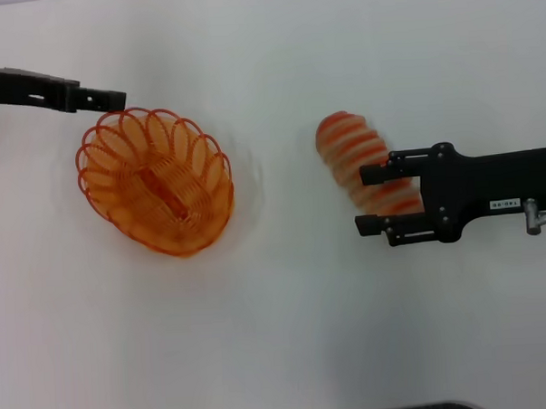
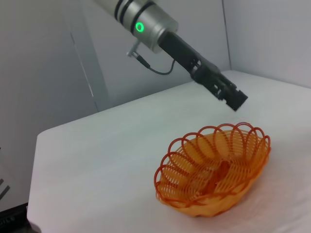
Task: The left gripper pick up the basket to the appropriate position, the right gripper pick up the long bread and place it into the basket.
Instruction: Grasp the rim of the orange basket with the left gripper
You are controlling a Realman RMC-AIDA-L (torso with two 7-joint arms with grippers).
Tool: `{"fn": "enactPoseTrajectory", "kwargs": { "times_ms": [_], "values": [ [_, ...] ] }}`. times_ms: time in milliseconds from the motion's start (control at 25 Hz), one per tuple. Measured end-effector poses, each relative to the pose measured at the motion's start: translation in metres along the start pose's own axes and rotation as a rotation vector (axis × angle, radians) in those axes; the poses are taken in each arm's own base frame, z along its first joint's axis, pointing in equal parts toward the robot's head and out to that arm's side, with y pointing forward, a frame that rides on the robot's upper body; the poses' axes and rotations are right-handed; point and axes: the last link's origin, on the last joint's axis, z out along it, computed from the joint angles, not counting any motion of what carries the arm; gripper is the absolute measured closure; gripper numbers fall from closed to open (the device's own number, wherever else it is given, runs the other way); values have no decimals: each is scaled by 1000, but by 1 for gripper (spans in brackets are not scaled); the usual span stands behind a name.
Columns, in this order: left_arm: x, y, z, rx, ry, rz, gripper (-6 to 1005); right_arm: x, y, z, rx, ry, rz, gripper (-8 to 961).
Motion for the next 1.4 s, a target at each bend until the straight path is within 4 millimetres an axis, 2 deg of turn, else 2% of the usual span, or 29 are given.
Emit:
{"fn": "enactPoseTrajectory", "kwargs": {
  "times_ms": [280,680,1200,1400],
  "values": [
    [11,12,21,97,-179,138,189,-1,-1,0,0,0,0,204],
    [9,31,46,170,-302,294,237,-1,-1,0,1,1,2,203],
    [10,33,52,206,-302,309,299,-1,-2,0,6,1,-1,203],
    [8,33,51,202,-310,306,501,-2,-2,-1,8,2,-3,204]
  ]
}}
